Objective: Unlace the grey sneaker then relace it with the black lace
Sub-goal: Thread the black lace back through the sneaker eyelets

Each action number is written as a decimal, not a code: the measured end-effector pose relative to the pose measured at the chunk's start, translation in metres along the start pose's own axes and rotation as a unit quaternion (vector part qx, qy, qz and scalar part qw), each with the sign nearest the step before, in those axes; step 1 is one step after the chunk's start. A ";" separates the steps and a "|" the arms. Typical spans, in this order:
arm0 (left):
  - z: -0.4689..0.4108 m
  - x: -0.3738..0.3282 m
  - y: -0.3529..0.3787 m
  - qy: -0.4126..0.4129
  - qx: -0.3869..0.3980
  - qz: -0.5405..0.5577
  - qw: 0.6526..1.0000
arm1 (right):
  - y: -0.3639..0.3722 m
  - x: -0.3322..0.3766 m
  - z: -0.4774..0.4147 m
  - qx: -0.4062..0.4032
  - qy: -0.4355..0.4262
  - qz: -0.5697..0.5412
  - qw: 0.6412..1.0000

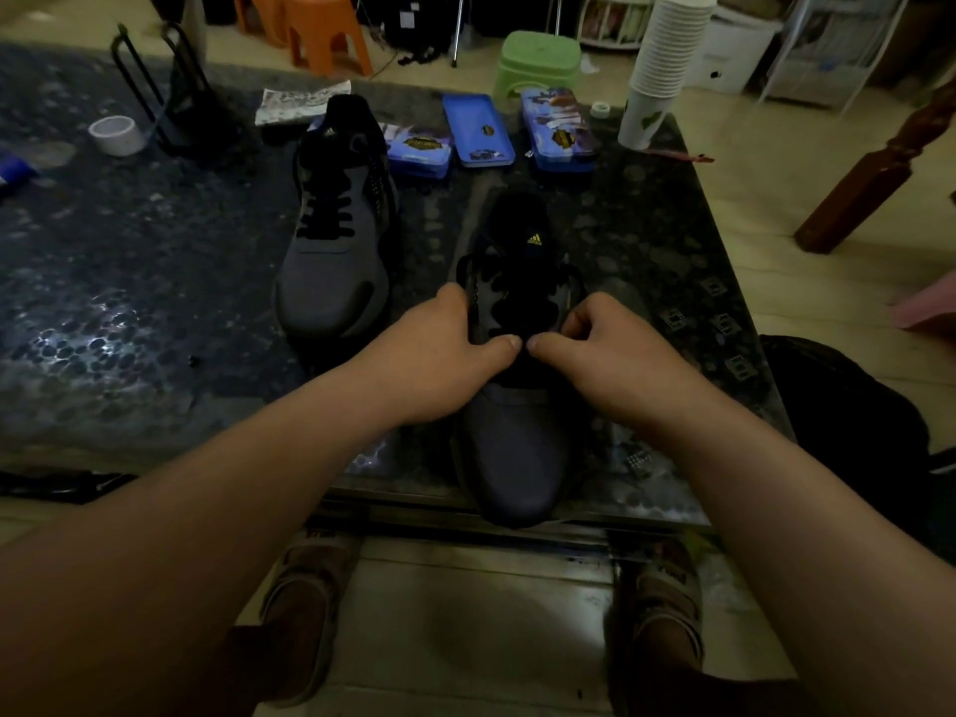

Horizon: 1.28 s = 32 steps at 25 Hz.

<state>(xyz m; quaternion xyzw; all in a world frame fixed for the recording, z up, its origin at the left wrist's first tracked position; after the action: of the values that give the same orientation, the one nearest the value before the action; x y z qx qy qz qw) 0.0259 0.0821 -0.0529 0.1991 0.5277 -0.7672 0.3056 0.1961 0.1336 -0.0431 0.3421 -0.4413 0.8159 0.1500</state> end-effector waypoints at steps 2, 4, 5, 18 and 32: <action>0.001 -0.001 0.003 0.022 -0.019 -0.005 1.000 | 0.001 0.001 -0.001 0.005 0.005 0.015 1.000; 0.003 -0.002 0.005 0.044 -0.033 0.000 0.999 | 0.002 0.000 -0.001 -0.001 0.009 0.023 1.000; 0.004 -0.002 0.004 0.049 -0.034 -0.001 0.998 | 0.001 0.000 -0.001 -0.008 0.009 0.025 1.000; 0.018 -0.024 -0.021 0.150 -0.147 -0.054 0.976 | -0.016 0.014 0.010 -0.106 -0.170 0.071 0.977; 0.009 -0.029 -0.032 0.198 -0.166 -0.026 0.966 | -0.029 0.020 0.002 -0.147 -0.224 0.048 0.962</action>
<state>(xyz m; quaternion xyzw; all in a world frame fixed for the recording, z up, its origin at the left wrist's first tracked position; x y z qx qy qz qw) 0.0259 0.0890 -0.0093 0.2799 0.7028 -0.6214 0.2040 0.1984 0.1476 -0.0111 0.4683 -0.5948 0.6509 0.0567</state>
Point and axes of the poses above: each hand's wrist, its own z-axis away from the middle knuckle, its own y-axis out of the palm, x = y × z, the point moved 7 cm from there along -z, towards the middle knuckle, and after that the axes turned 14 degrees about x, right-handed, at the moved point
